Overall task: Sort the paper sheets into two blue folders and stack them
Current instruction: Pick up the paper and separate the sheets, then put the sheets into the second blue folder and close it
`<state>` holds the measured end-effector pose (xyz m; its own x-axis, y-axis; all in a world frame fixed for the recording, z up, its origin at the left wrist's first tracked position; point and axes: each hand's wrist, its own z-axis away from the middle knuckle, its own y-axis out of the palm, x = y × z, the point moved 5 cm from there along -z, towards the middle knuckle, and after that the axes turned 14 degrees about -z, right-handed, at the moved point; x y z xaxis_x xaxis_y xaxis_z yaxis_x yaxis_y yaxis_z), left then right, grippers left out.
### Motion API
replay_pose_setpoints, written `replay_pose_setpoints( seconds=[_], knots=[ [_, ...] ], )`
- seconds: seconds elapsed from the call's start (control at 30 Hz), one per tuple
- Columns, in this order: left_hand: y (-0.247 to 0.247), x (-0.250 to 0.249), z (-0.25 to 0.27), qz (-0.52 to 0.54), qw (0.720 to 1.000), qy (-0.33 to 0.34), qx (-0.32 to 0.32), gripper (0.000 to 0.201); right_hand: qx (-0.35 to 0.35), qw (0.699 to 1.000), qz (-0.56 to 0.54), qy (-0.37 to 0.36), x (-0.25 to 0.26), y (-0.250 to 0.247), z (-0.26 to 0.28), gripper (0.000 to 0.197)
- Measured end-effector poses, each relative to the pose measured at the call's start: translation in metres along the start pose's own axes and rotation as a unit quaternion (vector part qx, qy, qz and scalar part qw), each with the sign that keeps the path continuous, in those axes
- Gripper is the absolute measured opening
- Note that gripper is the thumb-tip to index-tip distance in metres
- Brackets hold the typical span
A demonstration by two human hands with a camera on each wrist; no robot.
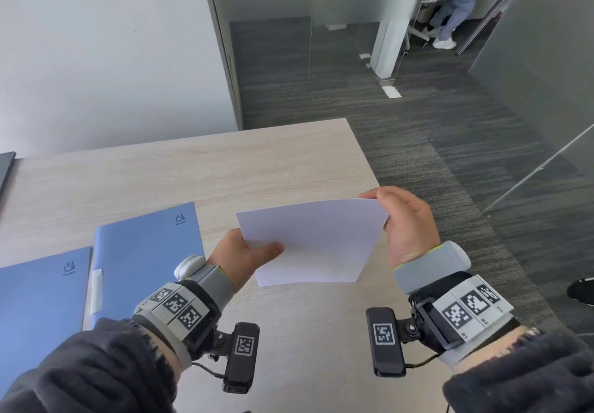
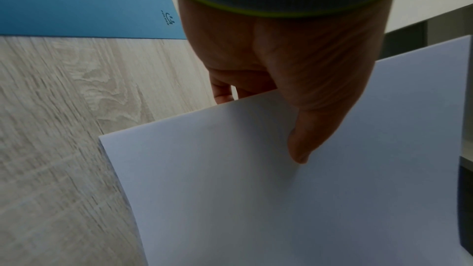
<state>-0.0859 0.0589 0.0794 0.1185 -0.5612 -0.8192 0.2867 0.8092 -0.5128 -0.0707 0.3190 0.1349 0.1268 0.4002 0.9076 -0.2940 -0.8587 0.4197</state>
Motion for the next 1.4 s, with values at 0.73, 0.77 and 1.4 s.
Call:
replay_pose_setpoints(
  seconds=[0.73, 0.77, 1.4],
  knots=[
    [-0.047, 0.069, -0.001, 0.133, 0.98, -0.131, -0.064, 0.034, 0.111, 0.922, 0.267, 0.259, -0.146, -0.014, 0.034, 0.024],
    [-0.05, 0.076, 0.002, 0.099, 0.984, -0.135, -0.065, 0.028, 0.107, 0.92, 0.266, 0.266, -0.15, -0.011, 0.036, 0.022],
    [-0.18, 0.289, 0.071, -0.027, 0.91, -0.389, -0.142, 0.062, 0.148, 0.884, 0.276, 0.348, -0.304, 0.177, 0.06, 0.02]
  ],
)
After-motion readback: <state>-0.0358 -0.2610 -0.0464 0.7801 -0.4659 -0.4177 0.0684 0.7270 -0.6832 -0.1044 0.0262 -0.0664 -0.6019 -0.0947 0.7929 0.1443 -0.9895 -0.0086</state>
